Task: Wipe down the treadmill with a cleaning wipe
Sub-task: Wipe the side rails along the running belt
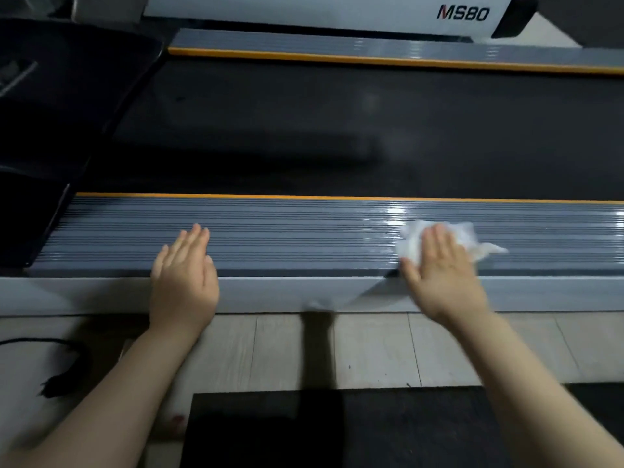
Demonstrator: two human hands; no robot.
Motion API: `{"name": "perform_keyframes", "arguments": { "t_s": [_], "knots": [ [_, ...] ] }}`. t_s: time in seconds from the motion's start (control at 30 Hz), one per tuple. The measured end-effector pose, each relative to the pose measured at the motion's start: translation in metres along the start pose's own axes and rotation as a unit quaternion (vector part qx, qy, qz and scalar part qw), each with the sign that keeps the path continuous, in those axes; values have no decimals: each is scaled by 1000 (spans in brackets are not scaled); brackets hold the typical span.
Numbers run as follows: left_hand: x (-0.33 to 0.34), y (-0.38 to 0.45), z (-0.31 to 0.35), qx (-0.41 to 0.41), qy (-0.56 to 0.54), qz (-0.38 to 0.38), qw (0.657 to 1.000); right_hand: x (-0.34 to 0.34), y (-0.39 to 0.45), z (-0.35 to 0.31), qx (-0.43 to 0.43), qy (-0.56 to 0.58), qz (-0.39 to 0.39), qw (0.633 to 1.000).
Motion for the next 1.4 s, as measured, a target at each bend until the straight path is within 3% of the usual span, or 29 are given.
{"name": "perform_keyframes", "arguments": {
  "t_s": [0.13, 0.2, 0.27, 0.37, 0.43, 0.57, 0.6, 0.7, 0.8, 0.87, 0.97, 1.13, 1.23, 1.3, 1.4],
  "knots": [
    [5, 2, 8, -14, 23, -33, 999, 26, -1, -162, -215, 90, 18, 972],
    [3, 3, 7, 0, 48, -58, 997, 21, -4, -193, -248, 76, -12, 966],
    [-1, 3, 6, 12, 70, -82, 994, 17, 0, -169, -241, 80, -9, 967],
    [-5, 3, 8, 14, 87, -103, 991, 9, 3, -84, -166, 102, 18, 981],
    [-5, 4, 12, 4, 85, -106, 991, 4, 3, -5, -86, 59, 40, 994],
    [-2, 7, 25, -39, 93, -100, 990, -20, 3, 125, 133, -4, -36, 990],
    [0, 8, 35, -43, 89, -95, 991, -19, 7, 130, 130, -17, -21, 991],
    [19, 12, 91, 10, 55, -103, 993, -1, 20, 61, -16, -14, 44, 999],
    [46, 18, 154, 79, 6, -120, 990, 15, 26, -46, -136, 63, 32, 988],
    [58, 29, 181, 115, -14, -123, 986, 7, 33, -71, -158, 104, -25, 982],
    [71, 42, 204, 160, -5, -129, 979, 6, 55, -7, -126, 77, -22, 989],
    [84, 33, 248, 177, -48, -153, 971, -8, 71, 191, 130, 3, 33, 991],
    [102, 25, 269, 183, -63, -168, 967, -10, 72, 223, 218, -22, 14, 975],
    [115, 18, 276, 193, -40, -176, 964, -6, 71, 187, 187, -16, 32, 982],
    [124, 12, 274, 210, 3, -147, 967, 9, 45, 85, -37, 75, 63, 994]
  ]
}}
Point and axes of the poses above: each hand's wrist, its own y-axis towards the middle knuckle, its own x-axis out of the palm, z = x × y, the point moved 3 cm from there along y, towards the middle knuckle, and after that the axes turned 13 degrees about z, right-handed, at the moved point
